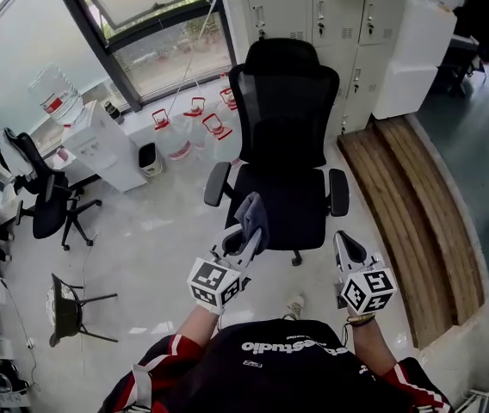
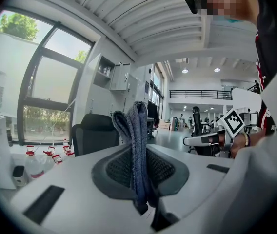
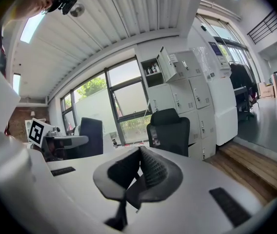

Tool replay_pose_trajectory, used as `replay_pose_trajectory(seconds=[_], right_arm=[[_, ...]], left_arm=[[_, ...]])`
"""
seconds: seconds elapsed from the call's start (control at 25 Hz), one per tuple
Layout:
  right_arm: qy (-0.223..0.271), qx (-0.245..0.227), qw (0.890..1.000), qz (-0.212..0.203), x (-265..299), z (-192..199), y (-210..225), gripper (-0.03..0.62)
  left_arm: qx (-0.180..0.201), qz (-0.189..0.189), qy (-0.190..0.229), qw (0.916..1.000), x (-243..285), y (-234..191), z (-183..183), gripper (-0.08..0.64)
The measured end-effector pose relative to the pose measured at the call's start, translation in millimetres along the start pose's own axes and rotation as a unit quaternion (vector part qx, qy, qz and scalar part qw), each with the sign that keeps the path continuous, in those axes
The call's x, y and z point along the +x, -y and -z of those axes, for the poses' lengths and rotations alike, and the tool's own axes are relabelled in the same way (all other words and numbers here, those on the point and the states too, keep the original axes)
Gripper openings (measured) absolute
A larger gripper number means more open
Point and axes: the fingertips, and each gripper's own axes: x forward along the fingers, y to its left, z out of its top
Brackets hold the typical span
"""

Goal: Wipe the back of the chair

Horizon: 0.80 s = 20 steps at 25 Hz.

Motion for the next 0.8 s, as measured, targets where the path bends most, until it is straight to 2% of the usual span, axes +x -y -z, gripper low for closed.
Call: replay_pose_trajectory(seconds=[0.28, 0.44, 0.8], right_arm=[[0.017, -0.025, 1.0, 0.002, -49, 20, -110, 0.015], [0.03, -0.036, 0.999, 0.011, -91, 37, -163, 0.015], [0.048, -0.058, 0.996, 0.047, -168, 58, -225, 0.015]], left_arm=[[0.012, -0.015, 0.032, 0.9993, -126, -1, -2, 0.061], [0.021, -0.013, 0.036, 0.999, -193, 12, 4, 0.061], [0.021, 0.017, 0.055, 0.9981, -270, 54, 3, 0.061]])
